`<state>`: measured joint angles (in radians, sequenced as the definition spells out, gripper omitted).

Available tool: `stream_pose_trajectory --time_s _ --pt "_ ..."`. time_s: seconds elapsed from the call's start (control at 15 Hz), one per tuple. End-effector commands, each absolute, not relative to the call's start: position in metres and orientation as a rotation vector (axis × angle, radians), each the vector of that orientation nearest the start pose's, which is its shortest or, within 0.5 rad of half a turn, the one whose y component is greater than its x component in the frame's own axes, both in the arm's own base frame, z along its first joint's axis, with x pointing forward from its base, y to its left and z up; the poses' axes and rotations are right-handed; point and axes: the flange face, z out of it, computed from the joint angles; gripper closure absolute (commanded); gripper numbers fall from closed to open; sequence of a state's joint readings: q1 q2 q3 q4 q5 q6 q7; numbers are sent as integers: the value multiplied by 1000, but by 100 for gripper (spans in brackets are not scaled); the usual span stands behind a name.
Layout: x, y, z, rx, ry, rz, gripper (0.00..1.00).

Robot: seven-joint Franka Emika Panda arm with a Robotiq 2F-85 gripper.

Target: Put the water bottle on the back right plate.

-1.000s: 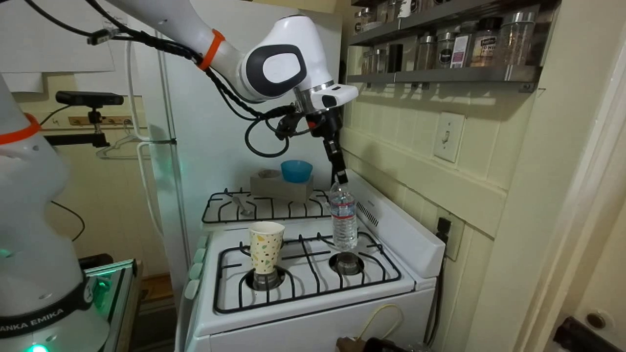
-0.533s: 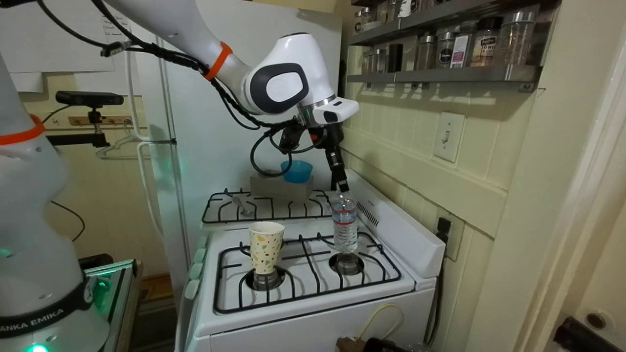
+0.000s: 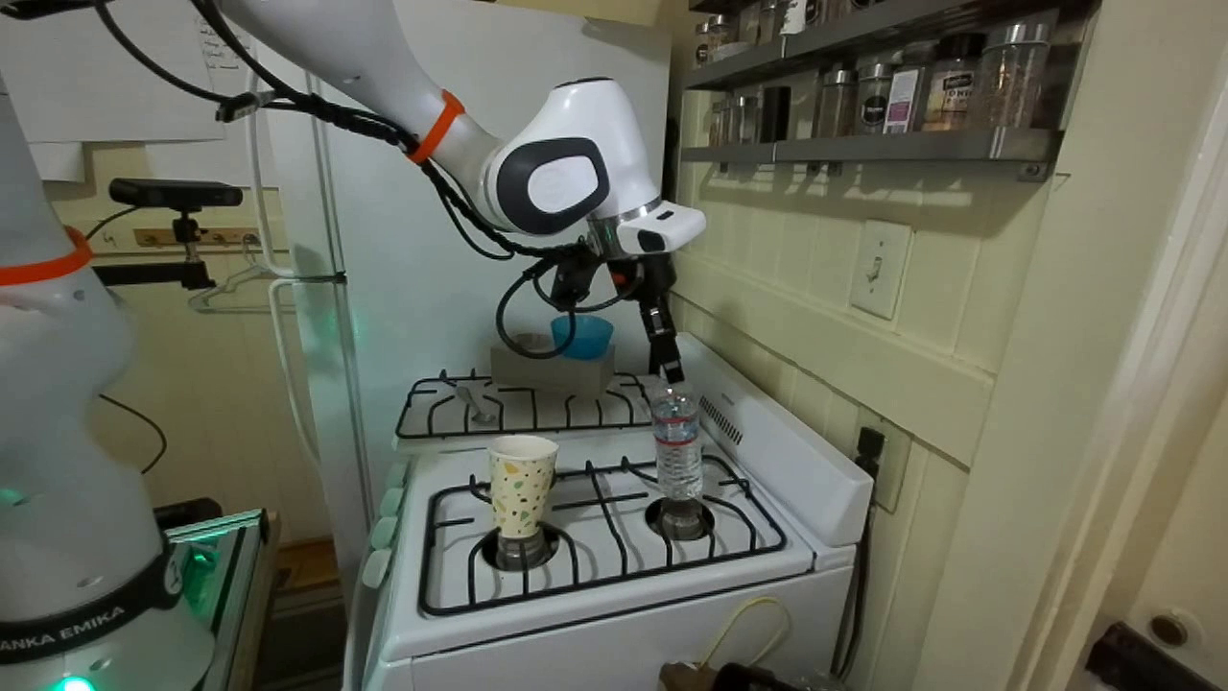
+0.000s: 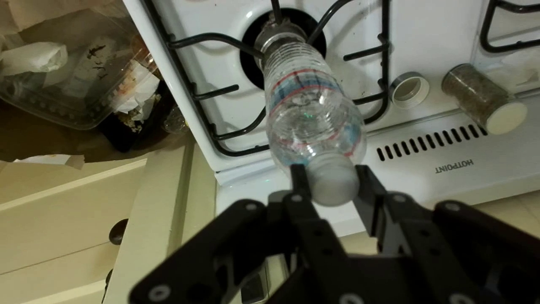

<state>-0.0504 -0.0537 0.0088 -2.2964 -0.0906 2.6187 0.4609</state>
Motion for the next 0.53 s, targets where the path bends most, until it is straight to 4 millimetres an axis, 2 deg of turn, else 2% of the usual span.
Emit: stream_pose_trajectory --time_s 0.0,0.47 --pt "545 -18 408 -2970 651 -593 92" --pt "554 -23 391 -2975 666 -525 92"
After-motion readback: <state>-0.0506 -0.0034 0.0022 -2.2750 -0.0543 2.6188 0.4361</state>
